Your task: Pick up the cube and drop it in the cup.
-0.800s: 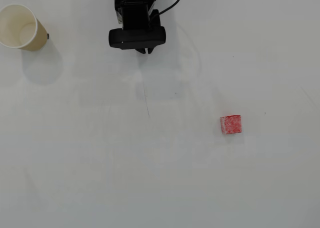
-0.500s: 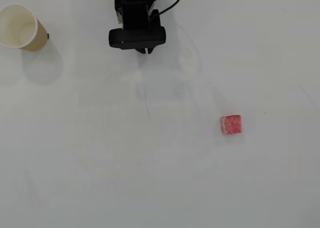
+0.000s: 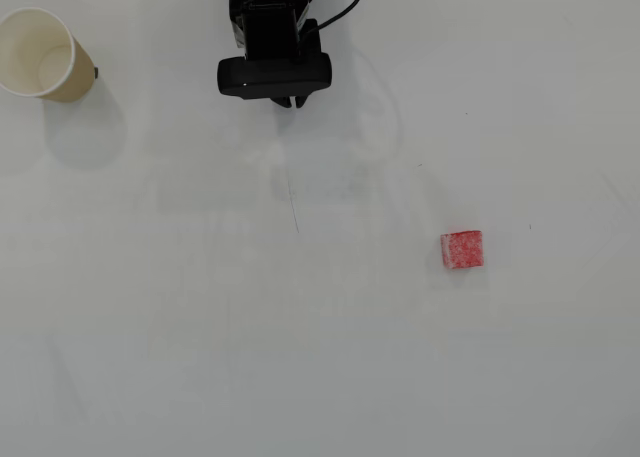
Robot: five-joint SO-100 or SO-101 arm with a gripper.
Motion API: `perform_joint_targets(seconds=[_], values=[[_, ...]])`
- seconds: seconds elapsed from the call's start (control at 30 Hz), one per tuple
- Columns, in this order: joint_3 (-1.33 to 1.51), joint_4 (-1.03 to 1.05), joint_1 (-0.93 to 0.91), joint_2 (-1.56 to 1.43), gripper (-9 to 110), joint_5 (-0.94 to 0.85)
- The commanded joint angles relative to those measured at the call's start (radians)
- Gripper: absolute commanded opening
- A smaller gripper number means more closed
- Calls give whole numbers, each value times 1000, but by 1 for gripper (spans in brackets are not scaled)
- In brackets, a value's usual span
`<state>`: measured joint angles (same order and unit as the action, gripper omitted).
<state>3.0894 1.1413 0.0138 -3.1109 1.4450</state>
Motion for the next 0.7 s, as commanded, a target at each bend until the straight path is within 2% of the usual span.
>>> perform_joint_targets(seconds=[0.0, 0.67], values=[[32, 0, -3, -26, 0, 8], [32, 3, -12, -26, 0, 8]])
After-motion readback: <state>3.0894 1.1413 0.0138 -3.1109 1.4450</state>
